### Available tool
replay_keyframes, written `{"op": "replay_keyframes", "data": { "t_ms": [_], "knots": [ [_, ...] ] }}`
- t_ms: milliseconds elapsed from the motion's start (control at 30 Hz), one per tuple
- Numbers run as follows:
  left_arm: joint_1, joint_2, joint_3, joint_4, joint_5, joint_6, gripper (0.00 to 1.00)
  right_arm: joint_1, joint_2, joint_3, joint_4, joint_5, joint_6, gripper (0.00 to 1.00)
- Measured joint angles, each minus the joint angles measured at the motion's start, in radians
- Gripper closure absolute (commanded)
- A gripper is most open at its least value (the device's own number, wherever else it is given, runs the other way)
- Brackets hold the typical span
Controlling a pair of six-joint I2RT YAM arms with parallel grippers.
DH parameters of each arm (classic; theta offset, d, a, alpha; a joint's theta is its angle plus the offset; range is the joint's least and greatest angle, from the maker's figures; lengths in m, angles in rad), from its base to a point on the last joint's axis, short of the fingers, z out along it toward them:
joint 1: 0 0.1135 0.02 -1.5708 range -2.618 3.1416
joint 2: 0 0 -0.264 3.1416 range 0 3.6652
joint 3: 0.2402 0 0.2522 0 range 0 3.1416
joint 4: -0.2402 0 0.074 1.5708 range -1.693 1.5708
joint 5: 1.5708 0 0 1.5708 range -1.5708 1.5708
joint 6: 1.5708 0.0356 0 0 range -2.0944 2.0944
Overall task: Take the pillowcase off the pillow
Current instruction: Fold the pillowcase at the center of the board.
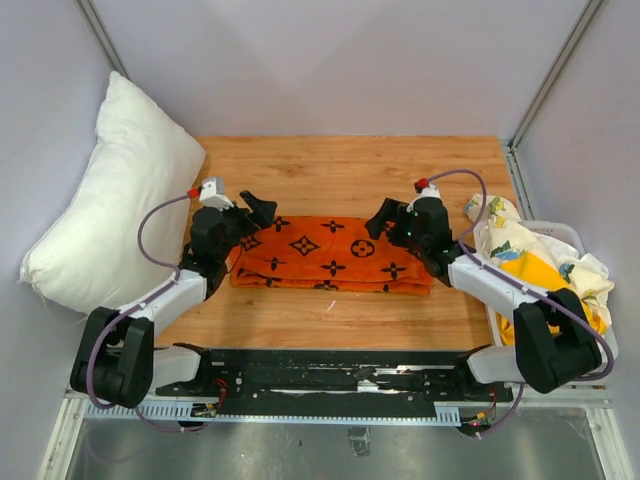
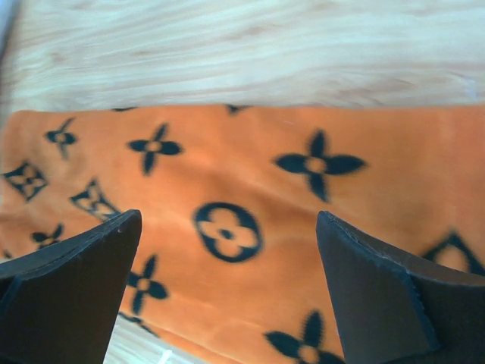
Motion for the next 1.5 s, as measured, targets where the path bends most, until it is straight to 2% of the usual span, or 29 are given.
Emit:
{"op": "replay_keyframes", "data": {
  "t_ms": [167, 433, 533, 633, 833, 933, 1033, 1300, 1500],
  "knots": [
    [-0.106, 0.015, 0.055, -0.006, -0.008, 0.045, 0.01, 0.118, 0.041, 0.076, 0.043, 0.007, -0.022, 0.01],
    [-0.157, 0.306, 0.078, 0.114, 0.098, 0.005, 0.01, 0.156, 0.304, 0.1, 0.168, -0.099, 0.021, 0.01],
    [-0.15, 0.37, 0.051, 0.129, 0.107, -0.016, 0.01, 0.151, 0.33, 0.078, 0.185, -0.109, 0.025, 0.02],
    [-0.105, 0.377, 0.014, 0.146, 0.134, -0.042, 0.01, 0.115, 0.32, 0.047, 0.222, -0.135, 0.029, 0.01],
    [0.131, 0.377, -0.064, 0.245, 0.262, -0.14, 0.03, -0.034, 0.266, -0.031, 0.237, -0.178, 0.047, 0.01],
    [0.164, 0.359, -0.065, 0.238, 0.296, -0.15, 0.02, -0.06, 0.232, -0.036, 0.196, -0.169, 0.043, 0.02],
    [0.166, 0.294, -0.045, 0.143, 0.285, -0.112, 0.01, -0.066, 0.202, -0.036, 0.153, -0.162, 0.034, 0.01],
    [0.196, 0.013, 0.064, -0.166, 0.129, 0.032, 0.01, -0.068, 0.072, -0.036, 0.04, -0.15, 0.01, 0.01],
    [0.196, -0.057, 0.048, -0.321, 0.041, 0.059, 0.02, -0.068, -0.007, -0.038, 0.004, -0.161, 0.005, 0.01]
  ]
}}
